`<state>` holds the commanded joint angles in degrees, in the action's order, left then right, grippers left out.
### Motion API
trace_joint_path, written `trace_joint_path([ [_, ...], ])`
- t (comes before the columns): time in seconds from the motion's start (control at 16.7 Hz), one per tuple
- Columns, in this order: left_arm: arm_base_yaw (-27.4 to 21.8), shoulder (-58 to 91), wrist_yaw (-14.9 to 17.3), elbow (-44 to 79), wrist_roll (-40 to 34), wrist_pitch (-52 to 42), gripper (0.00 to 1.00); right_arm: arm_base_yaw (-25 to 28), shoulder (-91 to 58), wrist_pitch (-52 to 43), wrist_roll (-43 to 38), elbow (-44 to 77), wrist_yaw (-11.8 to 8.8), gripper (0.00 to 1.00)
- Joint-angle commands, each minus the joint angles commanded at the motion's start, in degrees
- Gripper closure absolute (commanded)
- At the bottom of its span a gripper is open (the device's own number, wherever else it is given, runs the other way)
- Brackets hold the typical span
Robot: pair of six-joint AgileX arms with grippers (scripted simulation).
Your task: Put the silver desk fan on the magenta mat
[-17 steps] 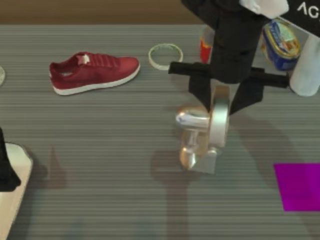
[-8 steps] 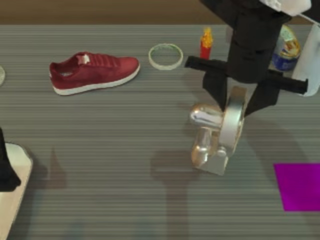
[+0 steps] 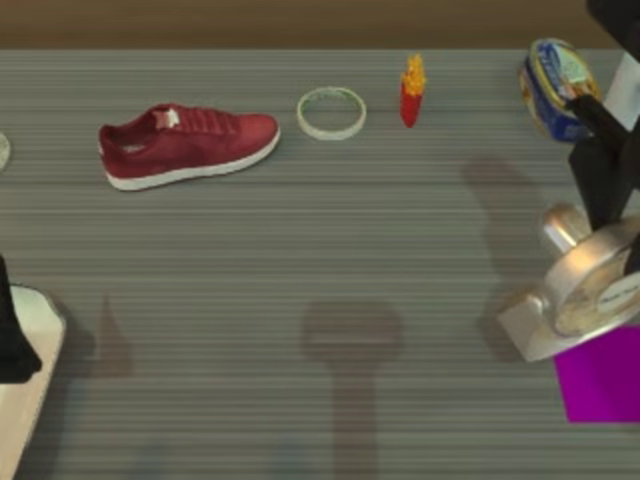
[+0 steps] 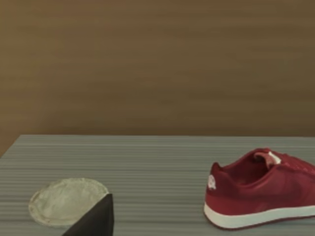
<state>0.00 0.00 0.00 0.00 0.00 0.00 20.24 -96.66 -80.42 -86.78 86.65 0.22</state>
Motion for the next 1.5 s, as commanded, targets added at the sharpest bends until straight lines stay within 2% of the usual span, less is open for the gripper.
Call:
trace_joint_path([
  [0.18,0.0,0.0,0.0,0.0,0.0,0.0,0.0,-4.1,7.1,1.3,-10.6,-8.3,0.0,1.0],
  [0.36,0.0,0.0,0.0,0.0,0.0,0.0,0.0,-6.5,11.4,2.2,-15.8,-13.1,0.1,1.0],
  [0.72,0.0,0.0,0.0,0.0,0.0,0.0,0.0,-6.5,11.7,2.4,-16.2,-13.7,0.0,1.0],
  [1.08,0.0,0.0,0.0,0.0,0.0,0.0,0.0,-7.0,10.9,10.0,-16.1,-20.3,0.1,1.0],
  [1.32,0.0,0.0,0.0,0.0,0.0,0.0,0.0,-7.0,10.9,10.3,-16.2,-20.5,0.1,1.0],
  [1.5,0.0,0.0,0.0,0.0,0.0,0.0,0.0,-7.0,10.9,10.3,-16.2,-20.5,0.1,0.77],
])
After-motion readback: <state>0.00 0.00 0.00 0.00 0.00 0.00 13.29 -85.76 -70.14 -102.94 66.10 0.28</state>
